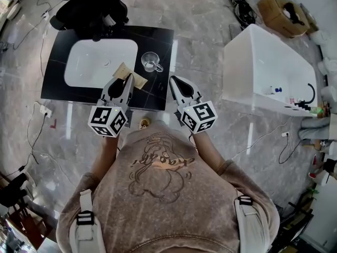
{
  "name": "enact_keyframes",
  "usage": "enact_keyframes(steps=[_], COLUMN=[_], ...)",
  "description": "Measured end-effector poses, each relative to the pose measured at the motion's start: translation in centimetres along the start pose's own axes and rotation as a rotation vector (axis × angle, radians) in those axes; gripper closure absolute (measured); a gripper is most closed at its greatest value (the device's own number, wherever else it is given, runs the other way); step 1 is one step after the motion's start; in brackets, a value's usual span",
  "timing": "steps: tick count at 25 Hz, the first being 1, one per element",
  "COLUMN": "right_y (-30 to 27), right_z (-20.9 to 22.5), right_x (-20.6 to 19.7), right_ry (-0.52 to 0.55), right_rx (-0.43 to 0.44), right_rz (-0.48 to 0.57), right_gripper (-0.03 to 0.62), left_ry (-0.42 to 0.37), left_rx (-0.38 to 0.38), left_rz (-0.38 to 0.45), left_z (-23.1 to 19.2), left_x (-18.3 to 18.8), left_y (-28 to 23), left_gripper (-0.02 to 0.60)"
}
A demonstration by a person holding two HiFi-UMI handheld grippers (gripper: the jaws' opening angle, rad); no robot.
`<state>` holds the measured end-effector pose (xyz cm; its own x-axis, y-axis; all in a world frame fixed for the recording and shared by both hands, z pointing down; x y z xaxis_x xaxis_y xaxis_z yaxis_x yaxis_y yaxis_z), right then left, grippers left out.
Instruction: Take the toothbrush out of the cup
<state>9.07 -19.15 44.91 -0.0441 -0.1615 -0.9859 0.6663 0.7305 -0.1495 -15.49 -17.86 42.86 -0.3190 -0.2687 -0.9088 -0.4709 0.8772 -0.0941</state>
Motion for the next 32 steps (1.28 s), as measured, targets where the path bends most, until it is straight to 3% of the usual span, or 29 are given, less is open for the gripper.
enact_keyframes(steps=[6, 32], right_y=[-0.3, 0.6], right_z=[-0.4, -1.9], right_x=[0.0, 0.1], right_ry=[0.000, 0.019], right_rx=[0.023, 0.068], right_rz=[0.006, 0.017], right_gripper=[0.576, 0.576], left_ry=[0.031, 0.072], left_rx=[0.040, 0.036], left_rz=[0.007, 0.009], left_z=[-0.4, 0.7], left_x=[-0.4, -1.4], left_y=[1.3, 2.8], left_gripper=[0.497, 0.497])
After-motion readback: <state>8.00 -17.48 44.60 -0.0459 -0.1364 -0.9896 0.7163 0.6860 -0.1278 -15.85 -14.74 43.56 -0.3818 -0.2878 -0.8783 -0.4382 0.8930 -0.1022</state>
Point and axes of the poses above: the fingertips, and each gripper's own axes: y backward along the fingers, z to its right, x out of its top, the point moved 9 cm from there along y, backward along the fingers, and after that the axes turned 7 degrees about y, right-handed, at the moved point
